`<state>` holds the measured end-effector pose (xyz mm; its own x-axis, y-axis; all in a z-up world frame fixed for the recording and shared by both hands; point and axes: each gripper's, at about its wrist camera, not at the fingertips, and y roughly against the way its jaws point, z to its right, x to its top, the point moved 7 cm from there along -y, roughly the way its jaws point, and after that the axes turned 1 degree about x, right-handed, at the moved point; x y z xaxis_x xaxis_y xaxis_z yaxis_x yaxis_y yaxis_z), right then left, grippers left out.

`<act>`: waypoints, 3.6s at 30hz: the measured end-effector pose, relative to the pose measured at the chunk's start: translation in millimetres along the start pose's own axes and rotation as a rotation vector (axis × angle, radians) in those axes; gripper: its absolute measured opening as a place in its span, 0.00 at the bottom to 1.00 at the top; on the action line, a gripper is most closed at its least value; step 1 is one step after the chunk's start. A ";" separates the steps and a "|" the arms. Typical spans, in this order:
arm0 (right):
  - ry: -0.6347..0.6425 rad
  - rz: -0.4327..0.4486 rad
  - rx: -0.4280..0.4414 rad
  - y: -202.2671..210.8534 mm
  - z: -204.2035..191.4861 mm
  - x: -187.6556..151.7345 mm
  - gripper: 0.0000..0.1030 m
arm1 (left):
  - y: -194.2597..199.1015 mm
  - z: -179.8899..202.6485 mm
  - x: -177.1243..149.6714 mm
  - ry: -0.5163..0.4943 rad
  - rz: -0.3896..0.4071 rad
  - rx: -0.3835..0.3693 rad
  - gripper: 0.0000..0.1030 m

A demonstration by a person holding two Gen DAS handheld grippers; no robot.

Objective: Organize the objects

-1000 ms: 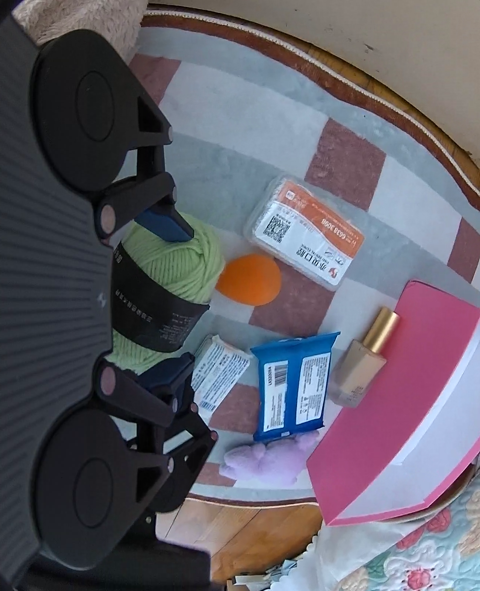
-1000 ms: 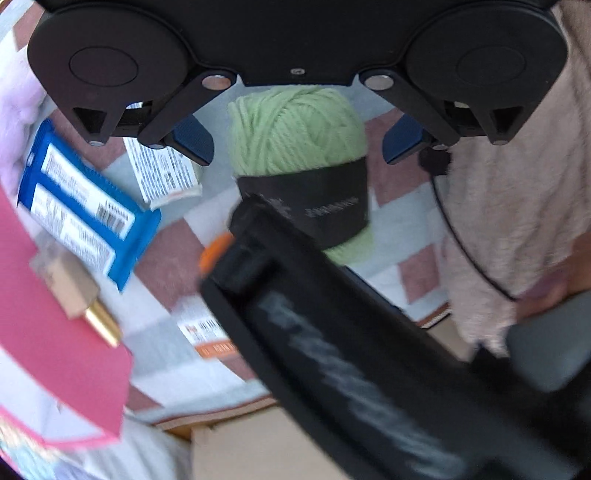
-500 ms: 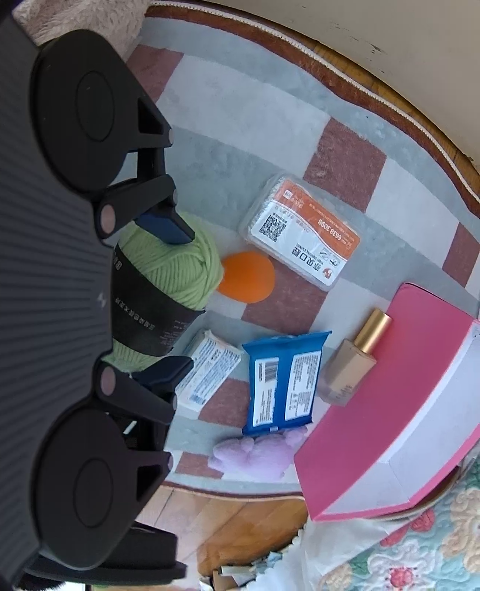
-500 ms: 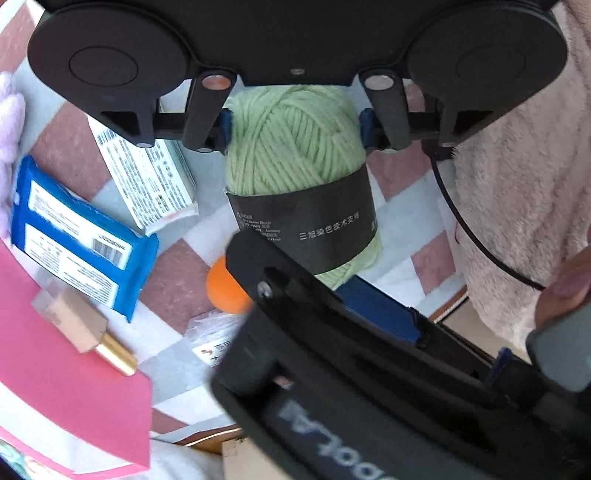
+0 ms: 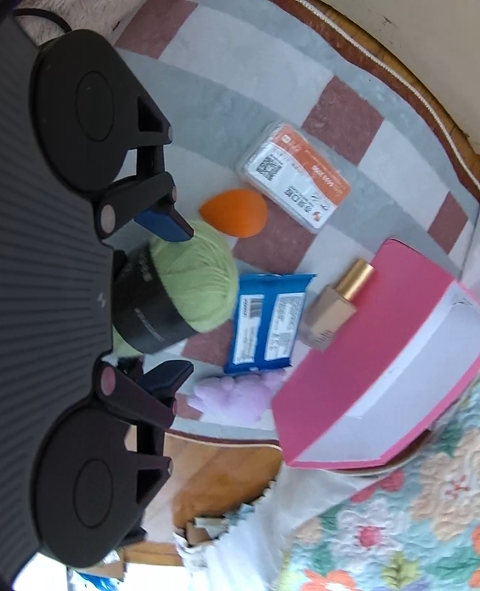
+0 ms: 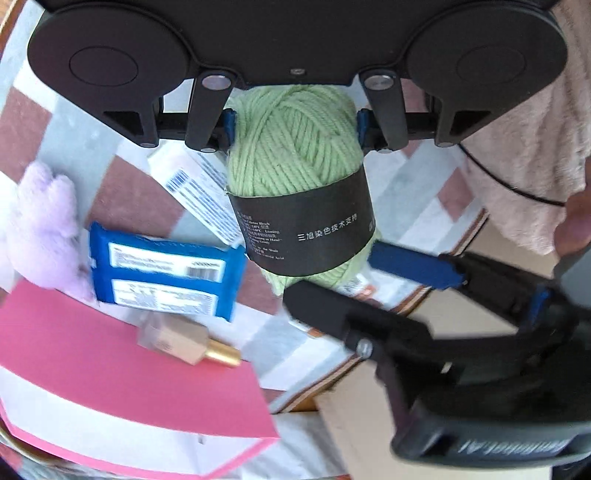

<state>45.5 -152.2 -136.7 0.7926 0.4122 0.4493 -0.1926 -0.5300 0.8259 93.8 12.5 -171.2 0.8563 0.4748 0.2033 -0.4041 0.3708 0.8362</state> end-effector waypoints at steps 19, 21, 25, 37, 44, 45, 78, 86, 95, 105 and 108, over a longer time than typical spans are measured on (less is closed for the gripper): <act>-0.032 0.117 0.031 5.5 -6.1 12.8 0.67 | 5.7 26.1 -17.4 -0.081 0.057 -0.048 0.63; 0.024 0.149 0.025 22.1 -12.2 17.3 0.68 | 20.0 36.2 -14.5 -0.114 0.092 -0.067 0.63; 0.116 0.226 -0.008 50.7 -18.2 30.7 0.65 | 44.8 59.1 -6.4 -0.198 0.153 -0.095 0.63; 0.041 0.394 -0.095 90.3 6.3 85.4 0.62 | 66.2 126.1 42.2 -0.374 0.185 -0.153 0.63; 0.016 0.453 -0.140 93.5 45.0 138.9 0.65 | 50.4 175.2 100.8 -0.451 0.228 -0.159 0.63; 0.002 0.453 -0.147 89.3 54.3 148.3 0.65 | 45.3 180.9 108.4 -0.463 0.231 -0.153 0.63; 0.008 0.180 -0.406 -39.7 185.5 206.5 0.34 | -170.8 178.7 229.8 -0.272 -0.028 -0.205 0.62; 0.030 0.149 -0.539 -61.4 189.0 212.6 0.30 | -167.5 169.5 241.2 -0.195 -0.001 -0.177 0.65; -0.017 0.156 -0.425 -46.3 162.8 202.3 0.46 | -185.0 174.1 234.3 -0.253 0.018 -0.095 0.55; 0.073 0.203 -0.559 -62.3 173.9 203.6 0.26 | -172.9 195.3 235.6 -0.414 0.039 -0.102 0.58; 0.102 0.188 -0.632 -73.6 172.7 203.5 0.22 | -172.7 195.7 234.9 -0.423 0.009 -0.085 0.58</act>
<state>320.8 -157.3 -164.9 0.6601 0.4395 0.6091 -0.6485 -0.0757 0.7574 427.7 -96.2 -168.1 0.9019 0.1159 0.4160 -0.4220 0.4413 0.7920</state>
